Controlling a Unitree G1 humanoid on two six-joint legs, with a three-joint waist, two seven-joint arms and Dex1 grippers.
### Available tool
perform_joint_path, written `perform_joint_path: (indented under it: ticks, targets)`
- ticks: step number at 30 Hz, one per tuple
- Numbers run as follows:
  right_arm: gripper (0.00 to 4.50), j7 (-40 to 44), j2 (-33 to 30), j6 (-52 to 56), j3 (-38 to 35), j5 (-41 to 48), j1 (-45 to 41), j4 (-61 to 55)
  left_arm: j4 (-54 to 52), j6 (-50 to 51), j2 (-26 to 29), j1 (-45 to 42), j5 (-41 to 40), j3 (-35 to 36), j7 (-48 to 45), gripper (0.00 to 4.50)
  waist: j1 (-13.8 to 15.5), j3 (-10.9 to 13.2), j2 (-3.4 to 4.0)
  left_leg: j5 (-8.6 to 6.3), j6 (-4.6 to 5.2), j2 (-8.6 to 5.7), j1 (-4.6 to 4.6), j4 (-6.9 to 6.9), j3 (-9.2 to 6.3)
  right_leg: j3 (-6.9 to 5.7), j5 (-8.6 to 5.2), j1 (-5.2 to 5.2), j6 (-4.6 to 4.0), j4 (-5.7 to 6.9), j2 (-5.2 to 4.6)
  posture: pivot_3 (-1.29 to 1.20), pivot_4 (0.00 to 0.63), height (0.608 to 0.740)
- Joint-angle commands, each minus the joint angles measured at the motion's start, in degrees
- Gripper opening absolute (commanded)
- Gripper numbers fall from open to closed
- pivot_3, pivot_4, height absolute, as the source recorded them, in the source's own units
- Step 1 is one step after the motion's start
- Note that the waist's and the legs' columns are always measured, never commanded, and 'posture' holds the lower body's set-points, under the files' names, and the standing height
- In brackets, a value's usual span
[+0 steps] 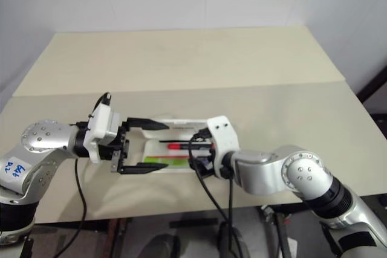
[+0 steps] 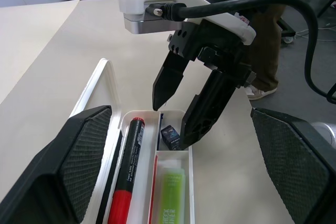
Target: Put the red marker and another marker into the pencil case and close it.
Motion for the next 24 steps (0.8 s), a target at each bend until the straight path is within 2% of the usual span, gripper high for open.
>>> perform_joint_path:
  ticks: [1, 6, 14, 19, 24]
  targets:
    - [4.48, 2.32, -2.4, 0.35, -1.59, 0.72, -0.99, -2.74, -1.03, -0.49, 0.19, -0.63, -1.29, 1.53, -0.08, 4.5, 0.01, 0.0, 0.0, 0.0, 0.0, 0.0, 0.0, 0.0, 0.0, 0.0, 0.0, 0.0, 0.0, 0.0, 0.0, 0.0, 0.15, 0.74]
    - [4.48, 6.78, -7.4, 0.89, -3.29, 1.54, -0.94, -4.87, -0.66, -0.3, 0.13, -1.5, -2.27, 1.95, -0.18, 4.5, 0.07, 0.0, 0.0, -0.01, 0.02, 0.0, -0.01, 0.0, 0.0, -0.01, 0.0, 0.0, 0.0, -0.03, 0.0, 0.0, 0.15, 0.74]
    - [4.48, 19.5, -18.36, 4.35, -8.42, -0.47, -0.11, -6.5, 0.79, -0.55, -0.91, -4.64, -2.68, 2.11, 0.75, 4.5, 0.17, 0.0, 0.0, -0.03, 0.05, -0.01, -0.06, 0.01, 0.02, -0.06, 0.0, 0.01, 0.0, -0.11, 0.0, 0.0, 0.15, 0.74]
    - [4.48, 30.02, -21.54, 6.55, -12.14, -7.66, 0.86, -7.46, 1.91, 0.02, -2.21, -7.35, -4.65, 3.54, 2.32, 4.5, 0.17, 0.0, 0.0, -0.03, 0.05, -0.01, -0.05, 0.02, 0.06, -0.07, 0.0, 0.02, 0.0, -0.13, 0.01, 0.0, 0.15, 0.74]
    - [4.48, 43.45, -23.9, 7.18, -17.14, -21.09, 3.42, -5.51, 4.67, 0.13, -4.54, -10.5, -4.91, 7.15, 7.41, 4.5, 0.29, 0.01, 0.0, -0.03, 0.05, -0.03, -0.06, 0.03, 0.08, -0.08, 0.01, 0.02, 0.01, -0.13, 0.01, 0.0, 0.15, 0.74]
